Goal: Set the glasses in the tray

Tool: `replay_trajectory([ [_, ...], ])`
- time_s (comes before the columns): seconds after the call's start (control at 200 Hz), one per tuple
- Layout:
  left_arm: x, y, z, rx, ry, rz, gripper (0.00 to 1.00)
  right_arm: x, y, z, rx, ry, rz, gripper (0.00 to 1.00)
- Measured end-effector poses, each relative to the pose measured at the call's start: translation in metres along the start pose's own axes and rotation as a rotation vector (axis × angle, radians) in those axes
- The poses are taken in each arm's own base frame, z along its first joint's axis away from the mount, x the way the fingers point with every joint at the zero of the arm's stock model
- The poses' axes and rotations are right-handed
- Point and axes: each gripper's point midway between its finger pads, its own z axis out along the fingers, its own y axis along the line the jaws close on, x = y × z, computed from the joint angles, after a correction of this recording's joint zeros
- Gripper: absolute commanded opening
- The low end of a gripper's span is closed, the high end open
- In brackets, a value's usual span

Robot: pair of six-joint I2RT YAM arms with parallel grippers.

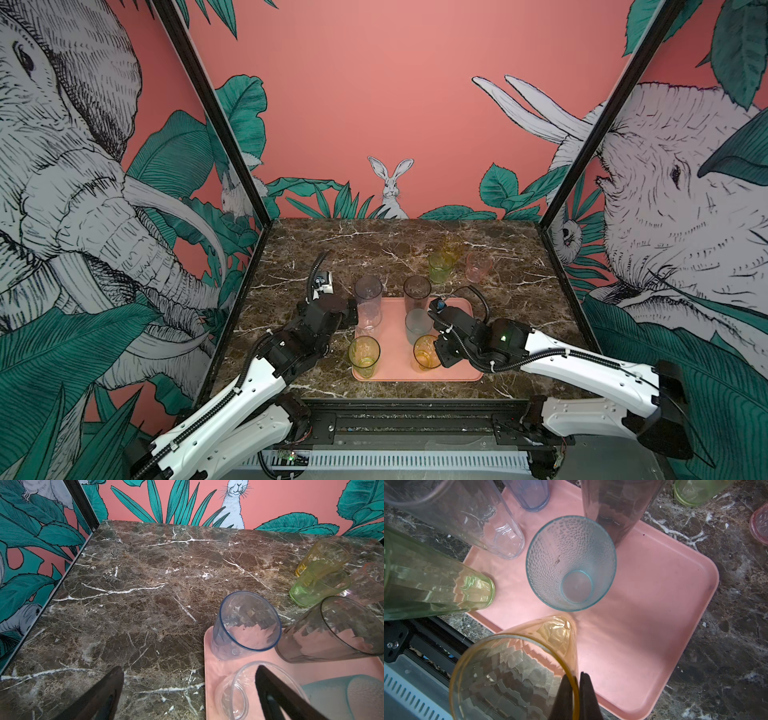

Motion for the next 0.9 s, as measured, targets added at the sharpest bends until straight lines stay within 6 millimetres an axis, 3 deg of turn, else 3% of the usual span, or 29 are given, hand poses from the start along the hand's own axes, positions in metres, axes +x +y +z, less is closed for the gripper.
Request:
replay_trajectory([
  [0.365, 0.0002, -0.0004, 0.0000, 0.002, 0.001, 0.000, 0.99, -0.0013, 0.0020, 0.0031, 0.003, 0.007, -0.004, 0.00],
  [0.9, 0.0004, 0.0015, -0.0022, 0.004, -0.006, -0.006, 0.99, -0.0043, 0.0058, 0.0058, -0.005, 0.001, 0.002, 0.15],
])
